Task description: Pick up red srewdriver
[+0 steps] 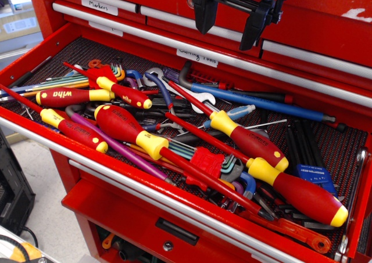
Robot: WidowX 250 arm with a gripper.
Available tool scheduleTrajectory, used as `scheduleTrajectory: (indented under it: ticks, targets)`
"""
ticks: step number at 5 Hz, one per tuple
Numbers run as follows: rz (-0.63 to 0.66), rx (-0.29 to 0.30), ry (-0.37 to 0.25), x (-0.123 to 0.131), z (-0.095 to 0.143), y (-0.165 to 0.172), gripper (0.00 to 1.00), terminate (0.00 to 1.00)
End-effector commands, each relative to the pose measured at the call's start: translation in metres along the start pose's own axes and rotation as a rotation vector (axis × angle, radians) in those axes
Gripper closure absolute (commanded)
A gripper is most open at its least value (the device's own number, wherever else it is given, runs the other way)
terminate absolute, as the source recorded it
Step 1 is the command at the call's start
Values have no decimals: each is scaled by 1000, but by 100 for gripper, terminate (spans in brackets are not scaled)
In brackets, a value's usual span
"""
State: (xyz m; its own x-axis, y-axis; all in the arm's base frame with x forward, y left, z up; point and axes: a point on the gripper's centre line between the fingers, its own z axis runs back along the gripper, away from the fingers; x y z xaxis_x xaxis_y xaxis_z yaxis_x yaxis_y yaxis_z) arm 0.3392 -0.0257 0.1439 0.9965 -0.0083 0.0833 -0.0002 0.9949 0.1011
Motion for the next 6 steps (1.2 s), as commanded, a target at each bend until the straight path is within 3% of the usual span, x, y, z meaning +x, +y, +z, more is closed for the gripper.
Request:
scheduleTrajectory:
  ticks: [1,2,3,5,6]
  targets:
    - [0,0,0,0,0,0,0,0]
    - [108,104,-28,-11,6,25,0,0]
    - [297,134,-53,-28,0,50,0,0]
    - [772,144,-70,-28,-33,82,0,0]
    - [953,99,5,-23,-51,100,0,0]
